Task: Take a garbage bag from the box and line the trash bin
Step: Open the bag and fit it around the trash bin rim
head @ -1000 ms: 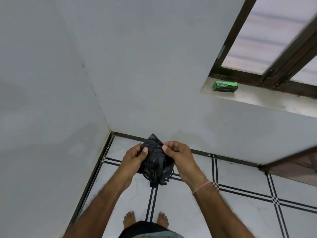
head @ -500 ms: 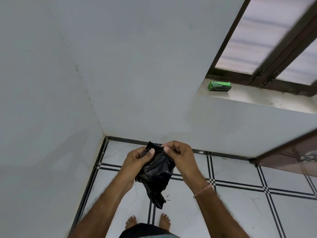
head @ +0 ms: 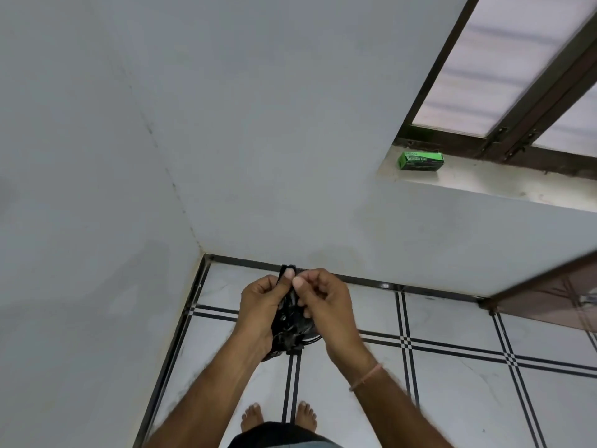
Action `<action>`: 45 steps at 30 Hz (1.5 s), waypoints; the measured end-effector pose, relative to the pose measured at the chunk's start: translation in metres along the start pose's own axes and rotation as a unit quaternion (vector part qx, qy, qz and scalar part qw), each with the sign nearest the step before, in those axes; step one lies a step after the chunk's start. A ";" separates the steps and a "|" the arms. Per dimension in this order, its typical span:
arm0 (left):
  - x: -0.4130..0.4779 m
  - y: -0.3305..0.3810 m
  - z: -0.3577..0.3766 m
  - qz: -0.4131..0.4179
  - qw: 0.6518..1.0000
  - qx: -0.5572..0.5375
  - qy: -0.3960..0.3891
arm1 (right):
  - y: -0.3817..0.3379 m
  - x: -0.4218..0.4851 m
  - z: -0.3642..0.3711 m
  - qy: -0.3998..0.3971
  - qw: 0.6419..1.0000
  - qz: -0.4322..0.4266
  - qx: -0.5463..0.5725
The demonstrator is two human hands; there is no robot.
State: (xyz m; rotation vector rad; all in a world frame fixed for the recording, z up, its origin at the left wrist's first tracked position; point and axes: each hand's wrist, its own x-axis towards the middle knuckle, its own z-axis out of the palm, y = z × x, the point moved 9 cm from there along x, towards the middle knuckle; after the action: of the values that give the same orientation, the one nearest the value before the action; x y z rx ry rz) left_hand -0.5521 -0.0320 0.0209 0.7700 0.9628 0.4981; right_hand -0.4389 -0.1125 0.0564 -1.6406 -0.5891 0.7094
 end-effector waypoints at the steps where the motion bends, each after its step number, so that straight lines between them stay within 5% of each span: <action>1: -0.002 -0.001 0.004 -0.014 1.000 -0.018 -0.011 | 0.005 0.000 0.002 -0.007 0.999 0.018 0.028; 13: -0.003 -0.007 0.015 -0.040 0.996 -0.076 -0.031 | 0.026 0.008 0.006 -0.011 0.979 0.123 0.161; 17: 0.003 -0.009 0.008 -0.032 0.998 -0.060 0.006 | 0.042 0.008 0.005 0.001 0.941 0.214 0.263; 24: 0.019 -0.020 -0.015 -0.034 0.993 -0.086 0.070 | 0.072 0.015 -0.028 0.149 0.871 0.341 0.320; 32: 0.023 -0.041 -0.010 -0.026 0.999 0.037 -0.029 | 0.076 0.017 -0.046 0.203 0.841 0.361 0.348; 37: 0.031 -0.035 -0.012 -0.051 0.988 0.132 -0.069 | 0.057 0.023 -0.061 0.152 0.890 0.326 0.279; 42: 0.023 -0.018 0.050 -0.022 0.928 0.320 -0.189 | 0.039 0.036 -0.054 0.085 0.943 0.257 0.195; 45: 0.025 -0.025 0.060 -0.019 0.915 0.335 -0.223 | 0.034 0.043 -0.058 0.082 0.949 0.237 0.190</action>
State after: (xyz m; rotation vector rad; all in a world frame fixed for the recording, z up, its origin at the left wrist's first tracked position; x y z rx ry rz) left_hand -0.4864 -0.0526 0.0089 1.4091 0.7068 -0.0735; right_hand -0.3671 -0.1276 0.0240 -1.4629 0.0742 0.9554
